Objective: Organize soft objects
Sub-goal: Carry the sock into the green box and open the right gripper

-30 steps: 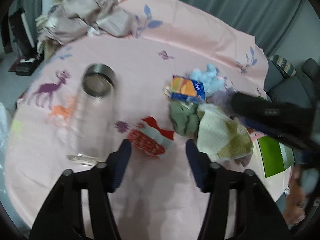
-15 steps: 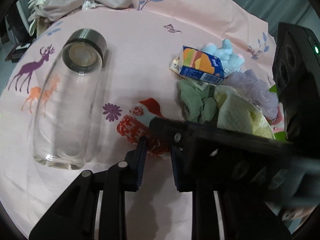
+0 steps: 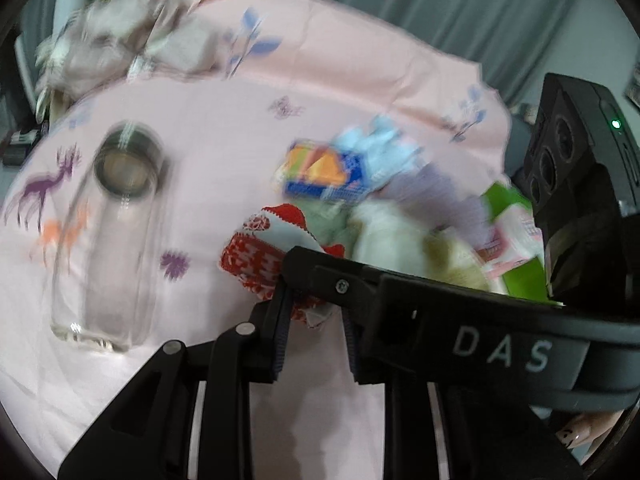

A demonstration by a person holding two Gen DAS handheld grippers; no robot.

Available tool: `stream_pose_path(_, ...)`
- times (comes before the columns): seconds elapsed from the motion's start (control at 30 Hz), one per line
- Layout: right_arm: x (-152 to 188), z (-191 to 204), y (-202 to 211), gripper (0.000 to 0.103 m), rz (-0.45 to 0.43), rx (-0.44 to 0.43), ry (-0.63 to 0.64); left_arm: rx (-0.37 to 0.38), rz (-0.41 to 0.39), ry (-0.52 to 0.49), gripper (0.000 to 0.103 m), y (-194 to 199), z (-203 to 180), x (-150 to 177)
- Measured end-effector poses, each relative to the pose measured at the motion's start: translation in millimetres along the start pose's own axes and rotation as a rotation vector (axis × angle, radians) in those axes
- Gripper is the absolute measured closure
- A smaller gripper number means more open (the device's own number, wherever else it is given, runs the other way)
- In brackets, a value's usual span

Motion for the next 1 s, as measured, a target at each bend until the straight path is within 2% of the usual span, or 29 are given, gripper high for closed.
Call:
stream_pose_path(0.07,-6.1,4.8,29.2,0.068,-0.072,0.003,0.022,0.022,-0.076,-0.047,0.082,13.6,-19.5,-12.2)
stream_pose_path(0.13,-12.5,8.5,54.9,0.068,-0.139,0.019,0.049,0.076,-0.128,-0.066,0.082,28.7,-37.4,-21.7)
stream_pose_path(0.27,-20.0,5.0,114.0,0.068,-0.278,0.055,0.051,0.167,-0.193,-0.105,0.082,45.4,-76.8,-39.1)
stream_pose_path(0.33,-21.6,0.5,137.6,0.068,-0.342,0.055,0.039,0.180,-0.240,-0.154,0.083,57.3,-104.9,-41.3)
stream_pose_path(0.43,-24.1,-14.2,176.0,0.068,-0.428,0.088,0.019,0.205,-0.261,-0.246,0.083,61.3,-145.4,-43.4)
stream_pose_path(0.53,-23.3,-33.3,210.7,0.068,-0.501,0.141,-0.019,0.279,-0.250,-0.304,0.083,56.5,-182.6,-48.1)
stream_pose_path(0.77,-18.4,-100.9,278.5,0.068,-0.640,0.285,-0.186,0.424,-0.153,-0.438,0.083,28.5,-267.2,-40.9)
stream_pose_path(0.9,-9.2,-137.6,290.3,0.067,-0.659,0.307,-0.291,0.473,-0.082,-0.501,0.083,10.2,-298.5,-26.2)
stream_pose_path(1.0,-2.4,-165.1,297.7,0.067,-0.668,0.338,-0.361,0.514,-0.014,-0.489,0.083,-8.2,-308.9,-16.5)
Point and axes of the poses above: each gripper's, at about its wrist camera, not at the fingertips, and y roughly against the way its jaws point, z to its left, x to its underside, the point moved 8 cm from there along -y, roughly the way its jaws point, and after that the axes turned 2 degrees about -x, right-handed, at the moved point
